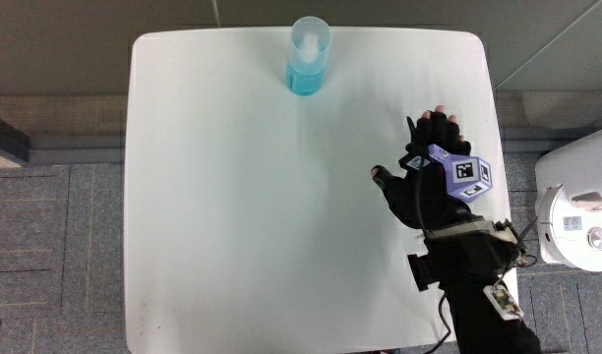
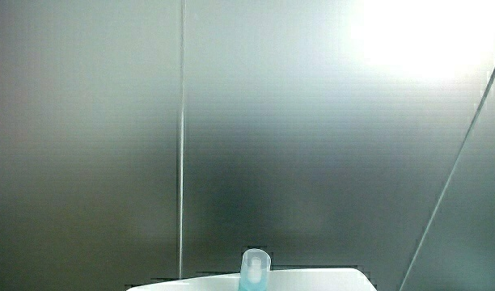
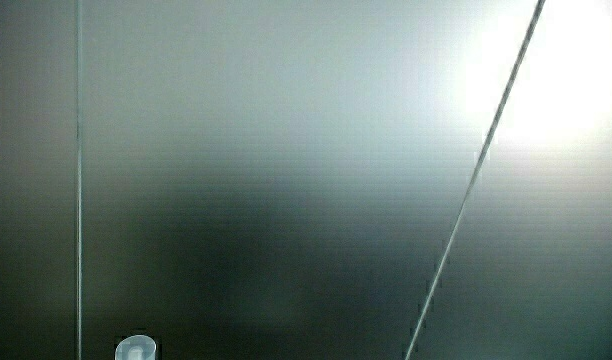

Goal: Pick cleaning spray

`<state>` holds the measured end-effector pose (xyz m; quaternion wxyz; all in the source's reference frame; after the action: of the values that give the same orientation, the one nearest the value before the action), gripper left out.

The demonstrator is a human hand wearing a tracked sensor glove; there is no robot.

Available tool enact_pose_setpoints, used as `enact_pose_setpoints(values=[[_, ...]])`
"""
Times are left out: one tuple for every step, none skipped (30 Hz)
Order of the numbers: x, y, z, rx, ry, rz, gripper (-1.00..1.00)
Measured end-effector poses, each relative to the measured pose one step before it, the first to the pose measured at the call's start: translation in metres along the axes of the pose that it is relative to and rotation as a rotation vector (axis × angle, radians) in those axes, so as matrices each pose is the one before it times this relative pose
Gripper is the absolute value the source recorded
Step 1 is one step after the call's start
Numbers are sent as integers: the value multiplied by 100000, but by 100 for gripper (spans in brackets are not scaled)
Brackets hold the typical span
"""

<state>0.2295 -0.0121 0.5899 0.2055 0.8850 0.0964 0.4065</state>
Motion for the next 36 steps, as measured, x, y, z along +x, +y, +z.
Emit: enact_pose_setpoints(values=[[-122, 236, -129, 1, 855, 1701, 0], [-490, 14, 62, -1114, -140, -2970, 0], [-691, -87, 211, -1246, -699, -3431, 0], [107, 475, -18, 1490, -1391, 2365, 0], [-595, 10, 266, -466, -1764, 895, 0], [-132, 184, 80, 1509, 1461, 1927, 0], [-161, 168, 110, -18, -1115, 429, 0], [109, 292, -17, 1063, 1379, 1730, 0], [-295, 42, 146, 904, -901, 885, 0], [-460, -70, 190, -783, 207, -1834, 0], [-130, 148, 36, 484, 179, 230, 0], [-130, 172, 57, -9, -831, 906, 0], [-67, 181, -1, 180, 238, 576, 0], [-364, 2, 75, -902, 1138, -1789, 0], [319, 444, -166, 1499, -1352, 3986, 0], [-97, 110, -67, -775, 203, -1646, 0], [-85, 142, -80, -20, 1090, 1557, 0], [-27, 115, -48, 137, -259, -267, 0], [-27, 115, -48, 137, -259, -267, 0], [-28, 114, -48, 137, -259, -267, 0], [-66, 88, -17, -154, 181, -625, 0], [-67, 87, -17, -154, 181, -625, 0], [-36, 118, -43, 166, 340, -1336, 0], [-175, 87, -9, -2249, 902, -1459, 0], [-256, 61, 55, 1052, -482, 1244, 0], [183, 291, -163, 811, -863, 1442, 0], [185, 287, -167, 811, -863, 1442, 0], [-151, 44, -96, -270, 508, 100, 0], [-150, 45, -97, -270, 508, 100, 0], [-150, 45, -98, -270, 508, 100, 0], [-335, -145, -20, -529, 684, -1485, 0], [75, 150, -72, 589, -1412, 1648, 0], [-33, 43, -16, 53, 240, 339, 0], [-33, 43, -17, 53, 240, 339, 0], [296, 203, -185, 1740, -749, 51, 0], [295, 200, -190, 1740, -749, 50, 0]])
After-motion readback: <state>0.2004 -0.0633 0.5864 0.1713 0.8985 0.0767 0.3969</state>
